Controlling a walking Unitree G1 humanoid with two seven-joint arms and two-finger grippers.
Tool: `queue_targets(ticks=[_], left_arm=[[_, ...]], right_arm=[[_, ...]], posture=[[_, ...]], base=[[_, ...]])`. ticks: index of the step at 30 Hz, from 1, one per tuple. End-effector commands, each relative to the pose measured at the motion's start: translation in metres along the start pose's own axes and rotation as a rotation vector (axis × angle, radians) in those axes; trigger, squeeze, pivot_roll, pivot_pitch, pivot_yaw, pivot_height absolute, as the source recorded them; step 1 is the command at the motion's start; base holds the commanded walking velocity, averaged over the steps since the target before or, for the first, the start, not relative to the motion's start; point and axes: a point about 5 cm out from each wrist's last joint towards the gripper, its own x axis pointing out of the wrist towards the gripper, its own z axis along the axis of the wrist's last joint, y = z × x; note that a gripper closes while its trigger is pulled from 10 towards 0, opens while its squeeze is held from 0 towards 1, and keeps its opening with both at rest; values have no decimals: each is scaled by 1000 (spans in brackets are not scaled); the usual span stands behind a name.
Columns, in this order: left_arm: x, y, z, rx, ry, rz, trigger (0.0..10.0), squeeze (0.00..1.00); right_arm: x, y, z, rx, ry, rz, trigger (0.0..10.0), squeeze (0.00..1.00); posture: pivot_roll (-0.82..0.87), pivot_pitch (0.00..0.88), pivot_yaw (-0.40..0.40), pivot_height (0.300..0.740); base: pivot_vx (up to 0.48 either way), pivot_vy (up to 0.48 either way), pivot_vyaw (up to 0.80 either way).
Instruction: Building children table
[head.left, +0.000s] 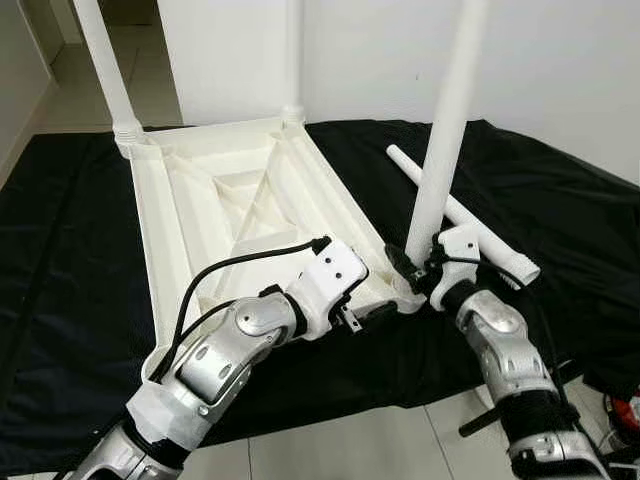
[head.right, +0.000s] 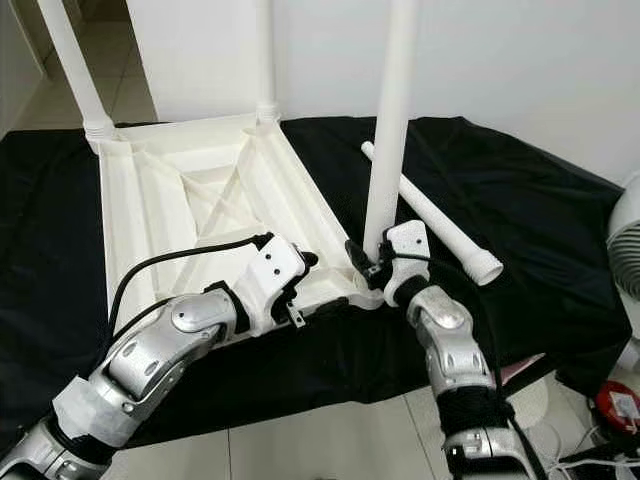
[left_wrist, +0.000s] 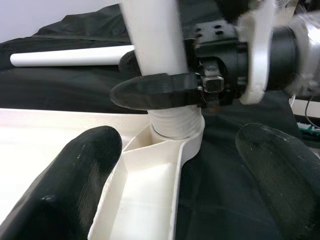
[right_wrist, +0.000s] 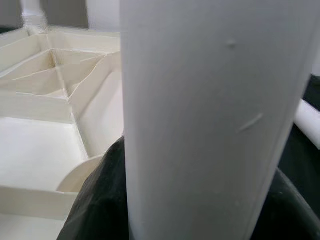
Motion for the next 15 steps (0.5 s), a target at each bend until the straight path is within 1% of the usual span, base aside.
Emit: queue_targets(ticks=[1, 3, 4, 6, 8, 9, 13, 15], left_arm=[[0, -6, 3, 23, -5, -80, 10000, 0], [0, -7, 3, 23, -6, -85, 10000, 0], [0, -7, 3, 23, -6, -85, 10000, 0], [1, -7, 3, 24, -6, -91, 10000, 0], [1, -8, 3, 24, -6, -94, 10000, 0], [0, -8, 3, 24, -6, -96, 10000, 0], [0, -9, 3, 24, -5, -100, 10000, 0], [0, -9, 3, 24, -4, -99, 10000, 0]], right_arm=[[-28, 12, -60, 84, 249, -21, 10000, 0], [-35, 15, -67, 141, 221, -60, 10000, 0], [-35, 15, -67, 141, 221, -60, 10000, 0], [-39, 16, -70, 186, 205, -85, 10000, 0], [-40, 17, -71, 202, 198, -95, 10000, 0], [-41, 17, -73, 226, 201, -100, 10000, 0], [-45, 19, -75, 230, 198, -109, 10000, 0], [-47, 20, -75, 233, 175, -116, 10000, 0]], posture=[[48, 74, -14, 740], [42, 75, -10, 740], [42, 75, -10, 740], [40, 76, -7, 740], [38, 78, -4, 740], [38, 78, -4, 740], [39, 79, -4, 740], [43, 82, -5, 740]], base=[[0, 0, 0], [0, 0, 0], [0, 0, 0], [0, 0, 0], [0, 0, 0], [0, 0, 0], [0, 0, 0], [0, 0, 0]])
